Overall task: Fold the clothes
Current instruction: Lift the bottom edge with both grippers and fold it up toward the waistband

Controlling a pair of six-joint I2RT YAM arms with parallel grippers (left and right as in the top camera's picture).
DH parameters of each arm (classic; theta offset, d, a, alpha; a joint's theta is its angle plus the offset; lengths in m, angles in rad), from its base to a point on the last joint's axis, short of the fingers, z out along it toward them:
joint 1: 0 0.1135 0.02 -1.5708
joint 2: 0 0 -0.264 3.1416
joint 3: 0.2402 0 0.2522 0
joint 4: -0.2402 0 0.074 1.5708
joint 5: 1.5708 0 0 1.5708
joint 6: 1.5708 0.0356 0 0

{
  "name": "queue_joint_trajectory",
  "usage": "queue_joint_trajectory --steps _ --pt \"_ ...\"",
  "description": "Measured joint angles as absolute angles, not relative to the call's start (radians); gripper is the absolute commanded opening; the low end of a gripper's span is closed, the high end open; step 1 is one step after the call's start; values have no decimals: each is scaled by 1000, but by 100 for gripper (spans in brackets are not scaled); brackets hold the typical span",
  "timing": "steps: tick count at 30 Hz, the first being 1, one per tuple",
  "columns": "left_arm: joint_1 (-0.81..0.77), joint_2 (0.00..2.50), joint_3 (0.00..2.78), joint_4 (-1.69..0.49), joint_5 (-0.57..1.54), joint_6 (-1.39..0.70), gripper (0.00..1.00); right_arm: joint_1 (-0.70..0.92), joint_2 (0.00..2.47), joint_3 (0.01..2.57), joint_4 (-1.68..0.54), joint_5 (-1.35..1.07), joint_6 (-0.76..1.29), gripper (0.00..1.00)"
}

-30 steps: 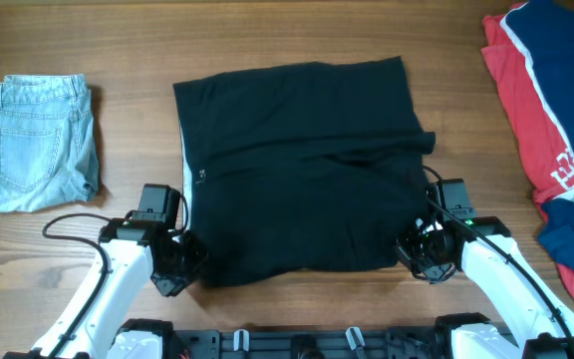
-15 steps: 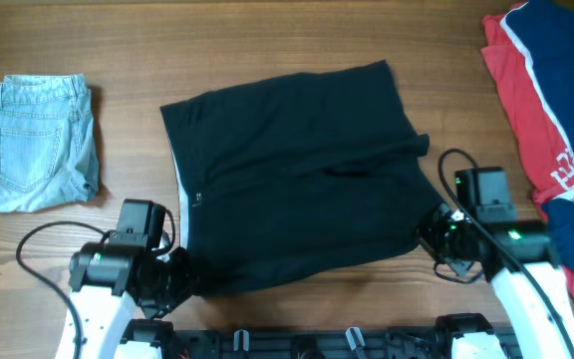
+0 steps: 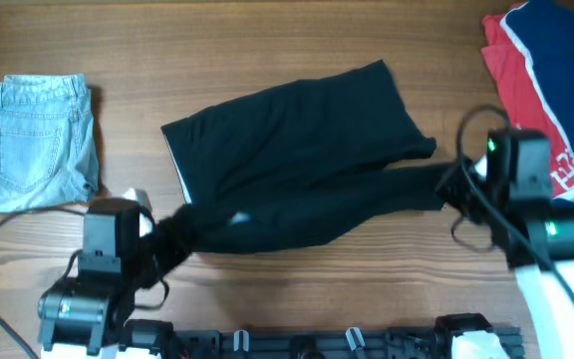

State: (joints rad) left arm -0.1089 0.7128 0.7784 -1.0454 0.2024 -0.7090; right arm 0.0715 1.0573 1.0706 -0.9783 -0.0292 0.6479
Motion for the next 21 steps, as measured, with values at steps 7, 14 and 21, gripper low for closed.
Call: queue_joint_trajectory --steps 7,14,21 --pt "-117 928 780 -866 76 -749 4 83 1354 1166 -699 -53 517 4" --pt "-108 1211 785 -604 -22 -785 4 91 1510 1174 -437 -78 480 4" --pt "-52 1394 787 -266 -42 -792 4 107 1642 1174 -192 -78 466 4"
